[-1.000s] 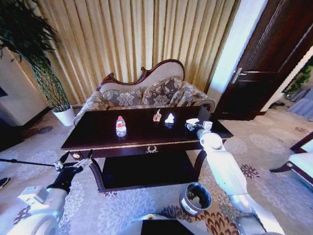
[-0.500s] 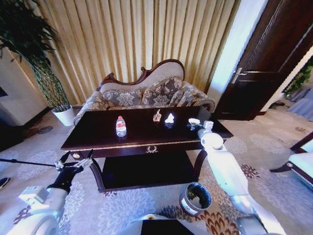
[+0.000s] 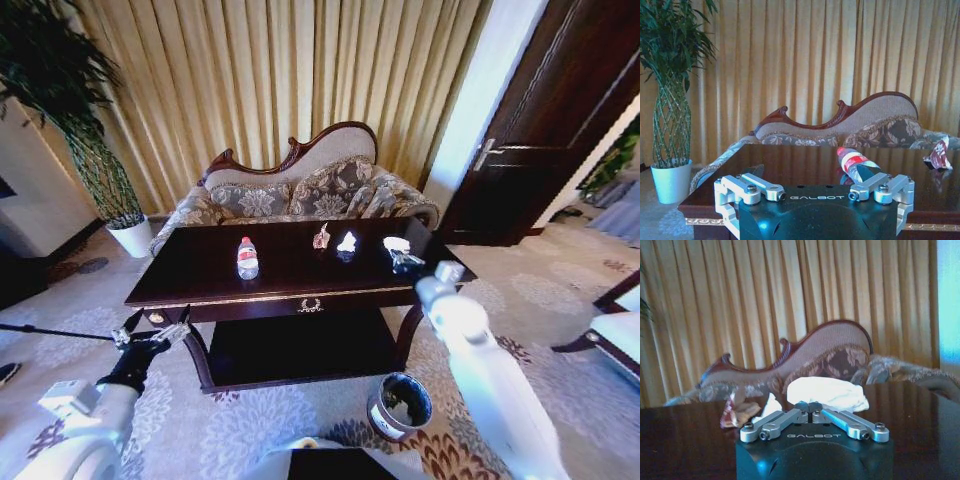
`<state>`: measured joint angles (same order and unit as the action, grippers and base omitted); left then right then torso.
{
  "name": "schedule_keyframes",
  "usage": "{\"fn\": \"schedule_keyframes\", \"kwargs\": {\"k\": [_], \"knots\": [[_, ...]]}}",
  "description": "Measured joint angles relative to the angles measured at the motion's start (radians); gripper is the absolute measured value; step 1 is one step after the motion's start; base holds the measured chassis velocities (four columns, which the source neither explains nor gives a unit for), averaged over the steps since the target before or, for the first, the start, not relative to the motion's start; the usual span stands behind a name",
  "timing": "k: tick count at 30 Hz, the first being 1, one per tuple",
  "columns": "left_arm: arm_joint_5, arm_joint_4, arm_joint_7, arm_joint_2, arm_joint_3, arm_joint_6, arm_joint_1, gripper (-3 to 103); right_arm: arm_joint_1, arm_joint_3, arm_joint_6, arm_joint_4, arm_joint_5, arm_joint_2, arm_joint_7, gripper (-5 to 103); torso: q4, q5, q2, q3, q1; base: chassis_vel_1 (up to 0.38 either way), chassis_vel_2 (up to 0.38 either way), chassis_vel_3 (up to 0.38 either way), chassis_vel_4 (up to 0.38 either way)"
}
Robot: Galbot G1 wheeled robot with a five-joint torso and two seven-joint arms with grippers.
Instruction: Move to the front of the table and place the trash on the table into the trash bin.
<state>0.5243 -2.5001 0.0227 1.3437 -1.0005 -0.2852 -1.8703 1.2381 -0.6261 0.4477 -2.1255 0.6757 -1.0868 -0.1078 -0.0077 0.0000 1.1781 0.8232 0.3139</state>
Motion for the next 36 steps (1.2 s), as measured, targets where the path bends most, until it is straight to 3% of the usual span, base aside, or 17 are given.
{"fn": "schedule_keyframes", "kwargs": {"k": [9, 20, 30, 36], "knots": [[0.02, 0.0, -0.006, 0.002, -0.002, -0.004, 0.01, 100, 0.254, -0.066, -0.098, -0.201, -0.077, -0.06, 0.027, 0, 0.0001, 0.0, 0.0, 0.0, 0.0, 0.0, 0.0, 0.0, 0.0], [0.021, 0.0, -0.006, -0.004, -0.011, -0.004, 0.012, 100, 0.279, -0.062, -0.106, -0.246, -0.095, -0.073, 0.031, 0, 0.0003, 0.0, 0.0, 0.0, 0.001, 0.006, -0.004, -0.008, 0.006], [0.021, 0.0, -0.006, -0.002, -0.012, -0.003, 0.013, 100, 0.273, -0.054, -0.107, -0.228, -0.107, -0.074, 0.031, 0, 0.0002, -0.0001, 0.0, 0.0, 0.0, 0.16, -0.158, -0.182, 0.167], [0.021, 0.0, -0.006, -0.001, -0.009, -0.003, 0.013, 100, 0.254, -0.031, -0.109, -0.086, -0.112, -0.079, 0.032, 0, -0.0001, 0.0, 0.001, 0.0, -0.001, 0.177, -0.175, -0.183, 0.19]]}}
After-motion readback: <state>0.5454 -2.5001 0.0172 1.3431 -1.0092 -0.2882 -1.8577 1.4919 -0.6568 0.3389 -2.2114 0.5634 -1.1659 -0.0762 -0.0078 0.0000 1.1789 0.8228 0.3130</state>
